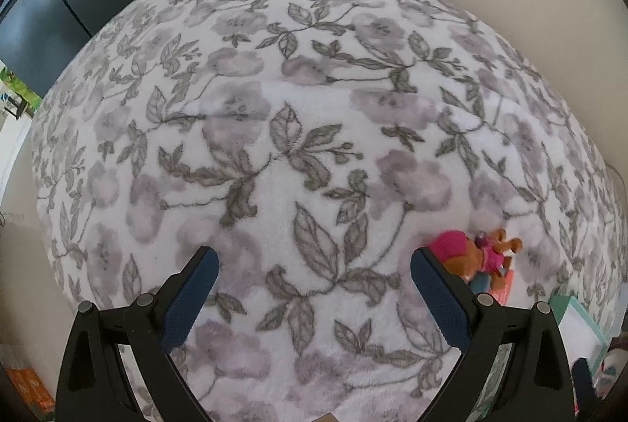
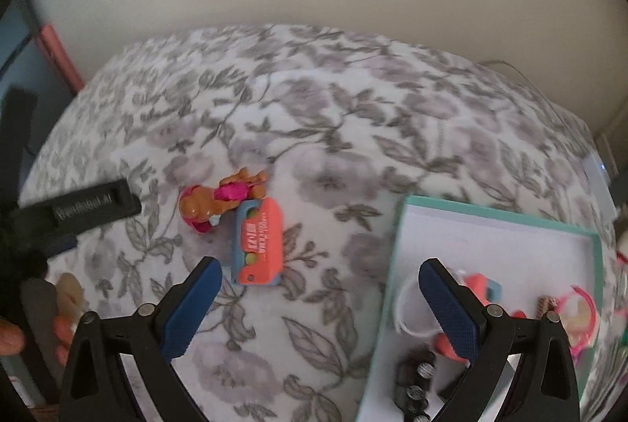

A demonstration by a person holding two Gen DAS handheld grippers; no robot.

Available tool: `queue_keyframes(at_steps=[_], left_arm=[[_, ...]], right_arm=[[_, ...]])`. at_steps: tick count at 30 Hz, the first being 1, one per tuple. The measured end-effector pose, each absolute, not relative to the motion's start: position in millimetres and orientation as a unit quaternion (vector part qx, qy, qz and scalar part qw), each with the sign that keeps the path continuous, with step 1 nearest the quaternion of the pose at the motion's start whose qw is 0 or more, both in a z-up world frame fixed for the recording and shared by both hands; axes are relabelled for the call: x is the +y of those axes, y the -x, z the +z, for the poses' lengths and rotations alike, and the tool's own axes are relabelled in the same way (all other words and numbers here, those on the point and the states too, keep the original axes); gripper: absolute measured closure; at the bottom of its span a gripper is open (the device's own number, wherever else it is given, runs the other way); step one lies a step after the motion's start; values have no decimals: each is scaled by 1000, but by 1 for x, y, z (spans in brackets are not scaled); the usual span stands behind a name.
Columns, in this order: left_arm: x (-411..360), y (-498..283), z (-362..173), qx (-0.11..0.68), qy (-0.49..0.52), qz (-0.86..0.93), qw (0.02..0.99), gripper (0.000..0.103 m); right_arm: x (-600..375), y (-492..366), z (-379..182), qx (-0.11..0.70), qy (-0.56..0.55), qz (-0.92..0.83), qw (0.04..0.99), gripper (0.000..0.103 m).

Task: Organize rigid objects
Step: 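Move both open grippers back toward the dog figure and carrot-knife toy, then grasp the orange-blue carrot-knife toy with the right gripper while the left grasps the dog figure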

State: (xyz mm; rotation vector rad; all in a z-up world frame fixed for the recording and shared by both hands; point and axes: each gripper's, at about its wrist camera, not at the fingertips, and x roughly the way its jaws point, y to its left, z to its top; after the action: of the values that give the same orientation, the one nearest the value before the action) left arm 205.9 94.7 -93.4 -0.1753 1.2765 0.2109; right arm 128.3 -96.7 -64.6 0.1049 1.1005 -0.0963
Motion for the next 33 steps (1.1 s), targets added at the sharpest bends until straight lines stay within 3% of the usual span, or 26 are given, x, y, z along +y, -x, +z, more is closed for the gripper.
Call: queue_keyframes(at_steps=[24, 33], left_arm=[[68, -225, -98, 584, 78, 50, 806, 4], [57, -227, -97, 574, 107, 3, 812, 5]], right_arm=[[-84, -168, -132, 554, -42, -32, 831, 3], [-102, -164, -125, 539, -60, -50, 839, 32]])
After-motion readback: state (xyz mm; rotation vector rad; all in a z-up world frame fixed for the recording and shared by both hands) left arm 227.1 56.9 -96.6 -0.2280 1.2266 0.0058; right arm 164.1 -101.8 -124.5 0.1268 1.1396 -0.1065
